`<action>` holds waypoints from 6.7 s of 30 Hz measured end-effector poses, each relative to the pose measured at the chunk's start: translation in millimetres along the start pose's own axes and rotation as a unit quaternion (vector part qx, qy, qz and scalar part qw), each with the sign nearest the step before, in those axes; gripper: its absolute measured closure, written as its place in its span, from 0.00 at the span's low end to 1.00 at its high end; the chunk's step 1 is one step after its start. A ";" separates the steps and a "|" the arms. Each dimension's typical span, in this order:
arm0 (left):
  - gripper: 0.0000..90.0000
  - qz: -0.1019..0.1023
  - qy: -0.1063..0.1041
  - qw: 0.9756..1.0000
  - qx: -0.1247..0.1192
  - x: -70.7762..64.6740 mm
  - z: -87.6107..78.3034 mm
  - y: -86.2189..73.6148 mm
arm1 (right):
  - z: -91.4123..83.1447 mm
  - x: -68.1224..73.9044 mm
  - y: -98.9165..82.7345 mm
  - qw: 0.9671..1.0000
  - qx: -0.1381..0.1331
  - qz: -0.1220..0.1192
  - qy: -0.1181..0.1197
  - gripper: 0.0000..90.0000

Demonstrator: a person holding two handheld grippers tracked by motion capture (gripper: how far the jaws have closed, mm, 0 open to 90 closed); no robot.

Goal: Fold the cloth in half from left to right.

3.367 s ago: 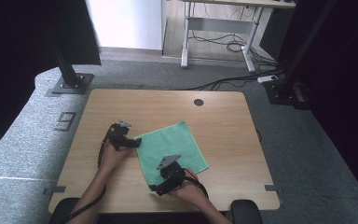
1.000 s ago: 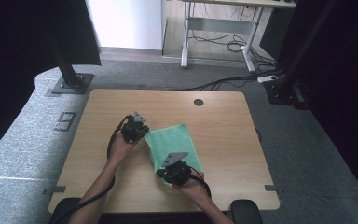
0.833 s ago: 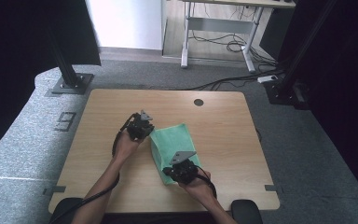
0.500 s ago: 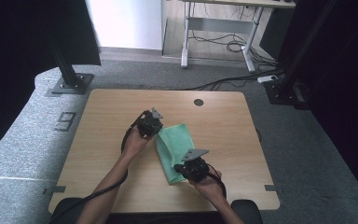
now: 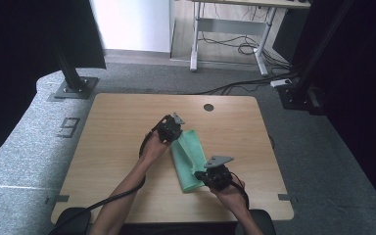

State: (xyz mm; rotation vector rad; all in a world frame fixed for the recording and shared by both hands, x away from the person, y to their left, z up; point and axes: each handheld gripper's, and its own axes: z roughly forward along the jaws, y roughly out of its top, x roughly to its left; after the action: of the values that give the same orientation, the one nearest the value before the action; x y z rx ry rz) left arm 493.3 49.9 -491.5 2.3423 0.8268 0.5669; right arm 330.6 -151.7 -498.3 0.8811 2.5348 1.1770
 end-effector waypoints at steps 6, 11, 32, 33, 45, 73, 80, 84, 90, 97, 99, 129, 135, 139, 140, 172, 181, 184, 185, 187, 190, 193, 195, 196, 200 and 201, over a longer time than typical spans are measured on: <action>0.92 0.010 -0.004 1.000 0.009 -9.0 12.1 7.6 | -0.3 -8.1 -12.0 1.000 0.011 0.016 -0.004 0.96; 0.92 0.014 -0.004 1.000 0.015 -13.2 21.7 9.4 | 4.3 -11.5 -17.4 0.999 0.024 0.019 -0.009 0.96; 0.37 -0.042 -0.025 0.998 -0.036 -6.5 -2.8 -2.4 | 4.4 -25.2 -26.7 0.998 0.035 0.041 -0.023 0.94; 0.36 -0.043 -0.024 0.998 -0.032 -6.5 -2.3 -7.3 | 4.5 -25.3 -26.7 0.998 0.036 0.041 -0.023 0.94; 0.34 -0.034 -0.008 0.999 0.018 -7.3 0.6 -54.6 | -6.3 -34.2 -28.3 0.996 0.041 0.045 -0.062 0.81; 0.30 -0.066 -0.013 0.998 0.008 -6.2 -13.2 -78.8 | 13.6 -55.2 -33.8 0.994 0.071 0.045 -0.075 0.57; 0.30 -0.103 -0.024 0.994 -0.003 10.3 -3.0 -68.6 | 16.1 -51.3 -32.0 0.994 0.071 0.039 -0.070 0.56; 0.30 -0.109 0.008 0.994 0.013 19.0 7.1 -66.3 | 17.0 -48.4 -31.7 0.994 0.070 0.039 -0.067 0.56; 0.30 -0.136 0.035 0.990 0.013 36.4 10.8 -64.1 | 21.1 -39.6 -29.1 0.995 0.070 0.033 -0.055 0.56; 0.31 -0.133 0.054 0.989 0.032 46.3 22.2 -55.0 | 24.8 -33.6 -26.4 0.996 0.071 0.025 -0.049 0.55; 0.30 -0.151 0.046 0.987 0.023 48.8 22.1 -56.2 | 24.7 -34.0 -27.1 0.996 0.069 0.029 -0.049 0.55; 0.21 -0.067 -0.087 0.994 0.002 -81.8 -58.1 -121.4 | 25.5 -36.8 -30.2 0.997 0.057 0.033 -0.051 0.47; 0.17 -0.074 -0.079 0.994 -0.001 -67.5 -56.4 -125.9 | 31.4 -32.8 -26.7 0.997 0.051 0.034 -0.054 0.46; 0.16 -0.080 -0.074 0.994 -0.003 -56.2 -55.1 -128.7 | 38.7 -31.7 -21.5 0.997 0.047 0.032 -0.055 0.45; 0.16 -0.080 -0.073 0.994 -0.003 -53.3 -54.7 -129.1 | 40.7 -31.7 -20.2 0.997 0.045 0.033 -0.055 0.45; 0.14 -0.082 -0.069 0.994 -0.030 -24.5 -69.6 -130.7 | 47.0 -42.2 -2.7 0.998 0.006 0.035 -0.057 0.27; 0.12 -0.099 -0.062 0.993 -0.022 -9.3 -91.9 -150.7 | 25.0 -54.0 -15.4 0.997 0.017 0.049 -0.064 0.15; 0.08 -0.096 -0.052 0.994 -0.010 -7.6 -93.5 -161.0 | 21.5 -55.3 -21.8 0.996 0.023 0.049 -0.066 0.13; 0.08 -0.096 -0.050 0.994 -0.007 -7.3 -93.9 -164.5 | 20.9 -55.6 -24.0 0.996 0.024 0.049 -0.068 0.11; 0.07 -0.099 -0.050 0.994 -0.003 -7.3 -94.4 -170.6 | 20.0 -56.8 -29.4 0.996 0.032 0.054 -0.066 0.07; 0.05 -0.102 -0.051 0.993 0.003 -8.6 -93.8 -178.4 | 20.6 -59.3 -36.4 0.995 0.040 0.058 -0.069 0.02; 0.02 -0.100 -0.057 0.993 0.008 -10.5 -90.3 -181.7 | 22.4 -63.3 -40.9 0.994 0.039 0.066 -0.075 0.00; 0.00 -0.093 -0.054 0.994 0.014 -11.9 -87.0 -181.9 | 23.0 -65.2 -42.6 0.994 0.036 0.069 -0.077 0.00; 0.00 -0.092 -0.054 0.994 0.009 -12.6 -86.3 -182.0 | 23.3 -65.7 -43.4 0.994 0.035 0.071 -0.077 0.00; 0.00 -0.090 -0.055 0.994 0.003 -12.7 -85.4 -182.7 | 24.7 -66.9 -46.6 0.994 0.028 0.070 -0.085 0.00; 0.00 -0.090 -0.055 0.994 0.003 -12.6 -85.3 -182.6 | 25.0 -67.0 -46.9 0.994 0.027 0.069 -0.086 0.00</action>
State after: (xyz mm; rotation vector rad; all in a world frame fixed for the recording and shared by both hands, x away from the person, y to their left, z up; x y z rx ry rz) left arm 359.9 190.2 -549.0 2.2531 0.9754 0.3560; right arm 374.4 -199.8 -553.8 1.1350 2.4099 1.0255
